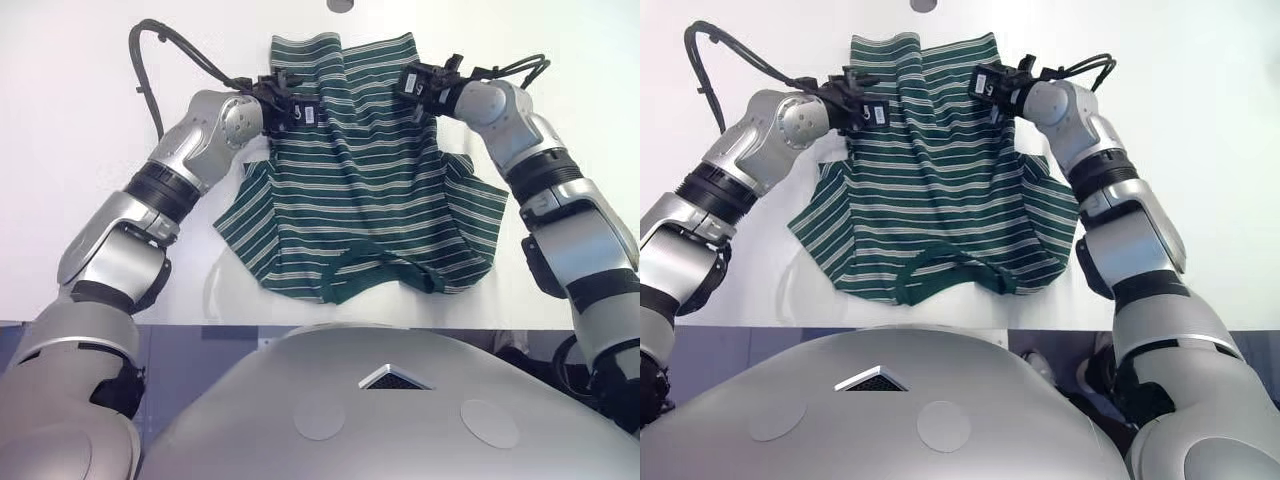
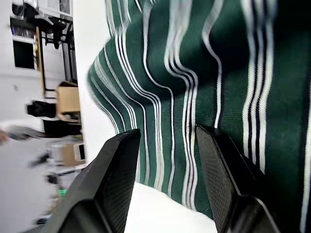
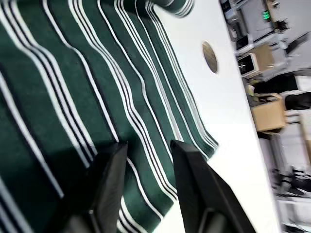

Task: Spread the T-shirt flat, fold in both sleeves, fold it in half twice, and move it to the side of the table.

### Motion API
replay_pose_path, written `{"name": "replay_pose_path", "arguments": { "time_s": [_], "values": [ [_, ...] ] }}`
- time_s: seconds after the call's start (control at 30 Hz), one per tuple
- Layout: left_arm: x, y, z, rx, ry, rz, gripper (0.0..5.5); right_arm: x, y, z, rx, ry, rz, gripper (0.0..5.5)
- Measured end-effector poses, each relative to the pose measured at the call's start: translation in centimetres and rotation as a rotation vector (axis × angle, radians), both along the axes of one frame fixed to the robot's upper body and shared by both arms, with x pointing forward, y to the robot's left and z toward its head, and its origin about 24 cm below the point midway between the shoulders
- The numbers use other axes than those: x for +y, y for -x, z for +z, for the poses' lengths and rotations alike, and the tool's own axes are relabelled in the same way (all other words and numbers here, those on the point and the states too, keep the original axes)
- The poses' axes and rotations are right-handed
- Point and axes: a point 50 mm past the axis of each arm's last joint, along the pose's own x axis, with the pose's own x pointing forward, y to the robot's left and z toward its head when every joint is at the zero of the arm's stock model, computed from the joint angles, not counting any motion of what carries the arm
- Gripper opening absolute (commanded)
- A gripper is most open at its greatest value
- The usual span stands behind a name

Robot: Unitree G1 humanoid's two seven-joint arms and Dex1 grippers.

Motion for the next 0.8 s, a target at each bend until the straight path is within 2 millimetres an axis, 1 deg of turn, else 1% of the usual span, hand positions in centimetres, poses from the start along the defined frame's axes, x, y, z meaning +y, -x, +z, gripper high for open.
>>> {"name": "replay_pose_path", "arguments": {
  "time_s": [0.07,0.13,0.2,0.27,0.3,0.37,0.4,0.47,0.5,0.53,0.57,0.6,0.63,0.67,0.7,0.73,0.77,0.8],
  "values": [
    [0.6,-0.2,-0.3,-0.016,-0.044,0.01,2.1,-1.2,-0.4,-0.4,-0.046,0.102,-0.031,1.67],
    [1.0,-0.4,-0.3,-0.028,-0.068,0.014,2.1,-3.0,-0.7,-0.6,-0.092,0.158,-0.105,1.67],
    [1.2,-0.3,-0.4,-0.027,-0.065,0.024,2.1,-3.9,-1.0,-0.3,-0.136,0.157,-0.159,1.67],
    [1.4,-0.4,-0.1,-0.04,-0.036,0.045,2.1,-3.9,-1.2,0.3,-0.225,0.078,-0.193,1.67],
    [1.4,-0.5,-0.1,-0.058,-0.012,0.058,2.1,-3.6,-1.4,0.9,-0.278,0.009,-0.207,1.67],
    [1.1,-0.4,-0.2,-0.084,0.037,0.077,2.1,-2.3,-2.0,2.8,-0.393,-0.148,-0.191,1.67],
    [1.0,-0.4,-0.1,-0.095,0.054,0.085,2.1,-1.6,-2.2,4.0,-0.449,-0.224,-0.175,1.67],
    [0.9,-0.4,0.0,-0.104,0.071,0.099,2.1,-1.1,-2.6,6.4,-0.543,-0.345,-0.173,1.67],
    [1.0,-0.4,0.2,-0.112,0.084,0.114,2.1,-0.9,-2.6,7.9,-0.561,-0.411,-0.153,1.67],
    [1.1,-0.2,0.5,-0.122,0.118,0.135,2.1,-0.9,-2.3,9.0,-0.551,-0.443,-0.112,1.67],
    [1.2,0.1,1.7,-0.152,0.216,0.178,2.1,-1.3,-1.4,9.6,-0.514,-0.466,-0.049,1.67],
    [1.3,0.3,3.1,-0.181,0.309,0.215,2.1,-1.6,-0.3,9.4,-0.471,-0.475,-0.015,1.67],
    [1.4,0.6,4.7,-0.214,0.42,0.255,2.1,-2.2,0.8,8.8,-0.419,-0.476,0.004,1.67],
    [1.3,1.3,6.5,-0.256,0.577,0.295,2.32,-2.9,2.3,7.8,-0.369,-0.475,0.009,1.67],
    [1.0,2.5,8.1,-0.28,0.761,0.342,2.5,-3.6,3.7,7.0,-0.32,-0.487,-0.005,1.67],
    [1.0,3.8,9.0,-0.286,0.909,0.394,2.73,-4.1,5.0,6.3,-0.295,-0.491,-0.029,1.67],
    [1.8,5.6,9.6,-0.275,1.049,0.477,2.87,-4.6,6.7,5.3,-0.267,-0.52,-0.073,1.67],
    [2.9,7.0,9.5,-0.247,1.127,0.562,3.11,-5.0,8.5,4.2,-0.241,-0.54,-0.131,1.67]
  ]
}}
